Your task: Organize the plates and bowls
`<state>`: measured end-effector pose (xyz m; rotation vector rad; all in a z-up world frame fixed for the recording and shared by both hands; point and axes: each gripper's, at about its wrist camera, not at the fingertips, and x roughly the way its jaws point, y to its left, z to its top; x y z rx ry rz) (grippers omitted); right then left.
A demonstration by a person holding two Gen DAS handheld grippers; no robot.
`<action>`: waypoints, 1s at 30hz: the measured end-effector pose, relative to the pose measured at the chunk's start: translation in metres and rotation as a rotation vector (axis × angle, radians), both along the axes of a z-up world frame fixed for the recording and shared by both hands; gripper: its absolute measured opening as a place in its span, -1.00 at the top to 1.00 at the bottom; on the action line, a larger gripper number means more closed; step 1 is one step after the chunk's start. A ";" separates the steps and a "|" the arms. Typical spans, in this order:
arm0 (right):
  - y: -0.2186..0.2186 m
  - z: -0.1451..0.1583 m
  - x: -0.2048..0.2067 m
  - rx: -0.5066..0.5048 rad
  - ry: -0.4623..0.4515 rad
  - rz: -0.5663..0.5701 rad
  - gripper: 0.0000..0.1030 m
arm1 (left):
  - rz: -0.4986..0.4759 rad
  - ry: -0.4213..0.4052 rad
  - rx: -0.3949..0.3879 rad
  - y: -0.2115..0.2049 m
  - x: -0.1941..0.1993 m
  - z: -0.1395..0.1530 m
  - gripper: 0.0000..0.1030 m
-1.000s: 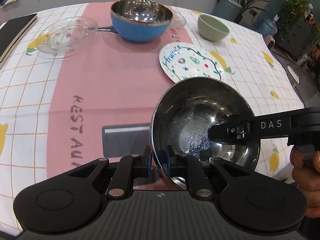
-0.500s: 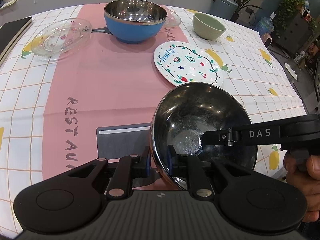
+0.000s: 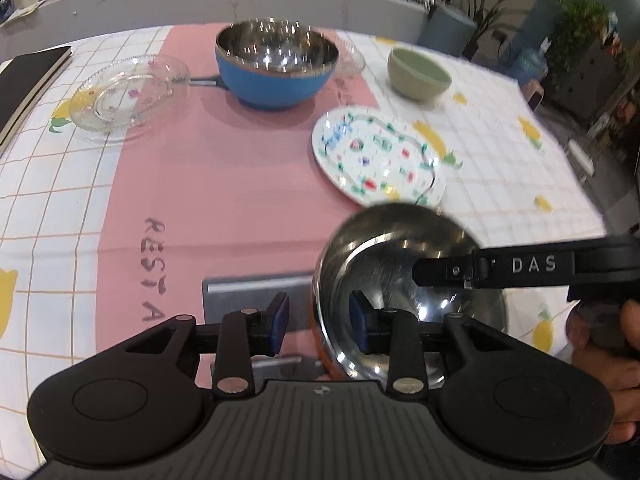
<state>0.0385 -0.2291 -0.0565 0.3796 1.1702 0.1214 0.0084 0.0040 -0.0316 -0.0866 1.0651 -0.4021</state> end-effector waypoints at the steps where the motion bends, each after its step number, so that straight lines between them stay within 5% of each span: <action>1: -0.001 0.002 0.001 0.006 -0.005 -0.002 -0.05 | 0.001 0.000 -0.018 0.003 0.003 0.003 0.19; 17: -0.005 0.056 0.073 -0.032 -0.154 0.016 -0.15 | 0.149 -0.046 -0.063 0.030 0.084 0.036 0.18; 30: 0.010 0.044 0.170 0.008 -0.116 -0.027 -0.15 | 0.279 -0.038 -0.143 0.035 0.176 0.023 0.18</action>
